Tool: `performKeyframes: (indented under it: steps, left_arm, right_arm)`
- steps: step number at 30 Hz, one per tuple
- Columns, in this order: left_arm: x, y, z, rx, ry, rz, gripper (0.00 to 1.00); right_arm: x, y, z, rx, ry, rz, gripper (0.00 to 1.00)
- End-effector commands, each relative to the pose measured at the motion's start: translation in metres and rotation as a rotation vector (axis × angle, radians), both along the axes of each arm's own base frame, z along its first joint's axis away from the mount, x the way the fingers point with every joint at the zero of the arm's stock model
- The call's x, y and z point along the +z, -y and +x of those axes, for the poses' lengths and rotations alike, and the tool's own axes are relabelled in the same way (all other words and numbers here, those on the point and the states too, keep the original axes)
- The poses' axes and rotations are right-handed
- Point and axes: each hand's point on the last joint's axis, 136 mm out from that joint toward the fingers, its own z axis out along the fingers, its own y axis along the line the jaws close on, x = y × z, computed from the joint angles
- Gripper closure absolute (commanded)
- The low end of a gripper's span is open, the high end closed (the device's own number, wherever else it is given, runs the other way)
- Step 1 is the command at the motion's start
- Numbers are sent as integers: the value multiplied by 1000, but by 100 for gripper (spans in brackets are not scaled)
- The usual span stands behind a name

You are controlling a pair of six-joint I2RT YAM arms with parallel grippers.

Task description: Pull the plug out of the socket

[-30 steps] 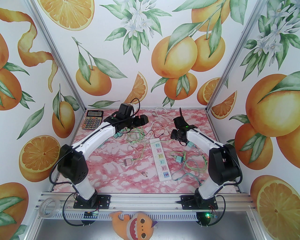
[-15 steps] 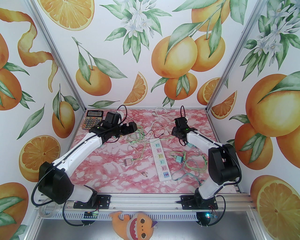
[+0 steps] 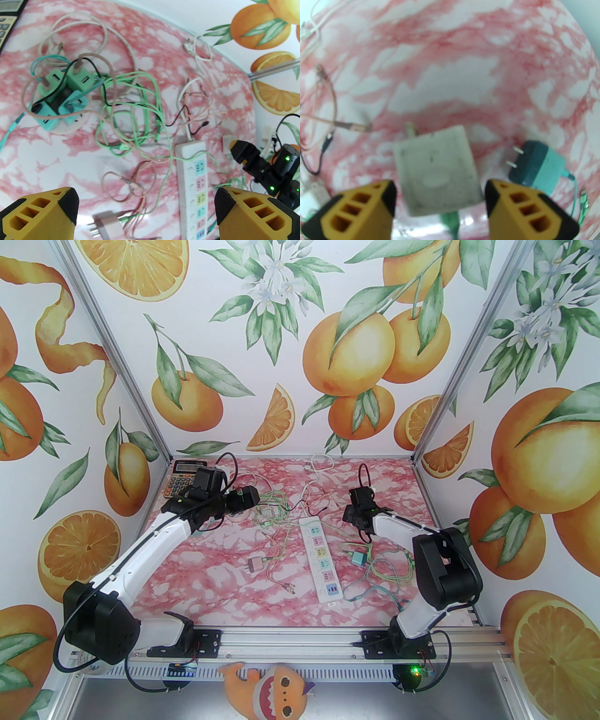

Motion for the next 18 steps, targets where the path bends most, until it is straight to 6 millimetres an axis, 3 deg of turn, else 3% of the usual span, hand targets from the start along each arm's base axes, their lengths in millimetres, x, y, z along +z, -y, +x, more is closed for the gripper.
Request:
performKeyframes:
  steps: [1,4,5,9,18]
  left_arm:
    - [3,-13,-4,6,17,43,0]
    - [0,-24,-1,13,21,74,0]
    - [-4,-32,3,5,23,113,0]
    - [-17,-45,9,-7,4,171,5]
    - [-58,-88,16,85,-84,189,18]
  right_arm:
    - [23,-1,2,0,67,14,11]
    - [42,-5,-4,39,71,20,0]
    - [59,-12,-7,74,72,41,0]
    - [82,-34,-10,158,90,96,0]
    - [108,-99,-24,333,84,123,0]
